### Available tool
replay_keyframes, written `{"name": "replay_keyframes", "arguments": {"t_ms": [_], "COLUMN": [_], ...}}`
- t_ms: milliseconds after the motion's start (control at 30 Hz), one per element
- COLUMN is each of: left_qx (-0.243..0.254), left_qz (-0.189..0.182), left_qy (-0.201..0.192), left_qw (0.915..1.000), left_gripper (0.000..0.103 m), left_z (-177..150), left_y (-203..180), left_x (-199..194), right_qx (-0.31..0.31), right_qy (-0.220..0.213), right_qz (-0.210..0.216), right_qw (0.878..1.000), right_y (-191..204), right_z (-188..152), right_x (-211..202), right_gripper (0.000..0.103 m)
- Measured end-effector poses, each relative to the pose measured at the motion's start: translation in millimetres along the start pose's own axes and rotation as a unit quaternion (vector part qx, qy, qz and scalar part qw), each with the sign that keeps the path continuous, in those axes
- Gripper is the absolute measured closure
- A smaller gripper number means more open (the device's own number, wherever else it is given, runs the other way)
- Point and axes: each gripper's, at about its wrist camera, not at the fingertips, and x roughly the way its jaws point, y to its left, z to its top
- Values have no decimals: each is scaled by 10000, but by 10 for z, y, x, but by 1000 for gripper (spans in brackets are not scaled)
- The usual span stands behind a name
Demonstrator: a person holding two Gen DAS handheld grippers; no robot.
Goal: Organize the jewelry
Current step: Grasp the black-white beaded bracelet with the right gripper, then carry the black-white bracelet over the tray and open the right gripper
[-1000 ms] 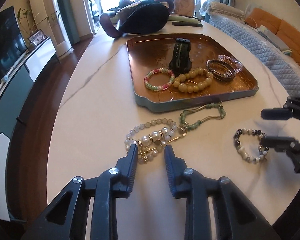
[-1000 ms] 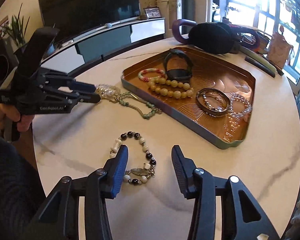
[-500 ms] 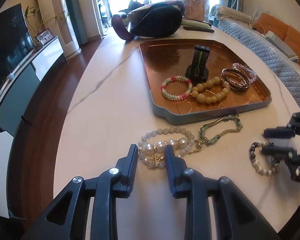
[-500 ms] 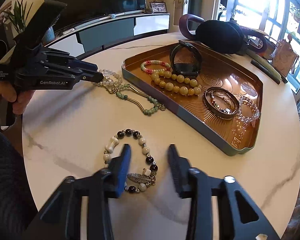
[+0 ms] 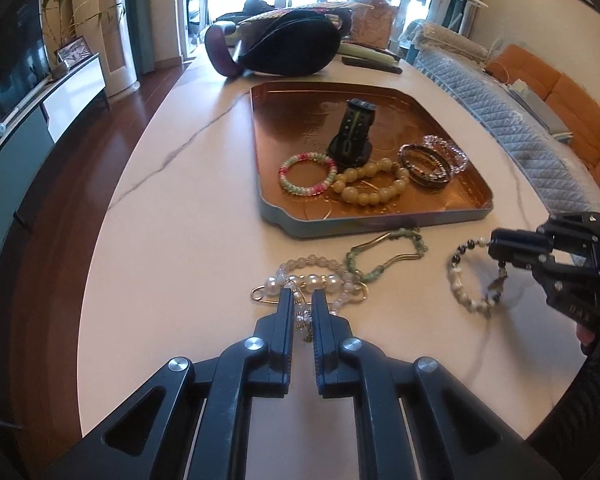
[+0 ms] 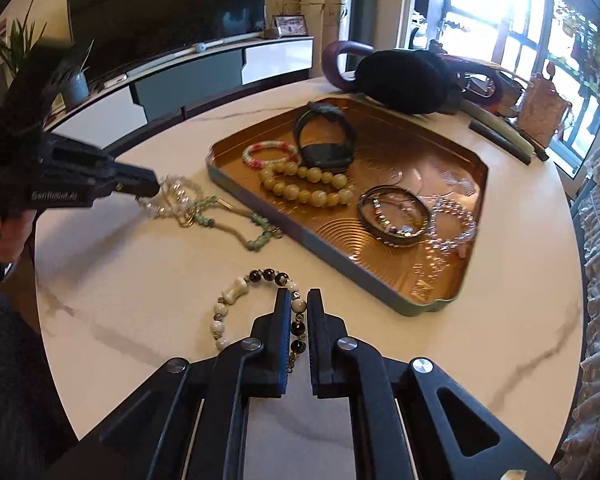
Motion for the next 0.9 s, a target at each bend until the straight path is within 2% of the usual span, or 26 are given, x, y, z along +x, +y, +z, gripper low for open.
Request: {"name": "replay_keyframes", "arguments": {"t_ms": [133,300,500,567,667,767,867,900], "left_qx": [-69,-288,-344,-304,-326,-507,-313,-261], "left_qz": [-236,-587,-589,-373,230,464,1030,1098], "left_qy": [-377,-903,-1303,-1429,-1380,-1307,-1475,-1533], "left_qw": [9990,9938,9891,9886,9896,9890,9832,9817], "left_gripper": [94,94,94,94,94,94,94,94], "left_z": [30,95,142,162,187,198,209,214], "left_y": [-54,-76,-157,-216,-296,-306,-415,-431], "left_x": [-222,-492,-666,-718,-702,-667,-691,-705], "right_qx": [144,288,360,414,469,540,538,535], "right_qy": [-195,-499,-832,-920,-989,-1052,-1158,-1193], "right_qz": [-14,15,18,-14,-22,-69,-54,-58], "right_qw": [9997,9983,9959,9949,9940,9930,9918,9914], "right_y": [-104,-169,-193,-207,-226,-239,-233,-231], "right_z": [31,72,103,112,121,128,141,146], "right_x": [-157,-344,-532,-575,-618,-640,-693,-714], "right_gripper": [96,96,96,96,96,96,96,96]}}
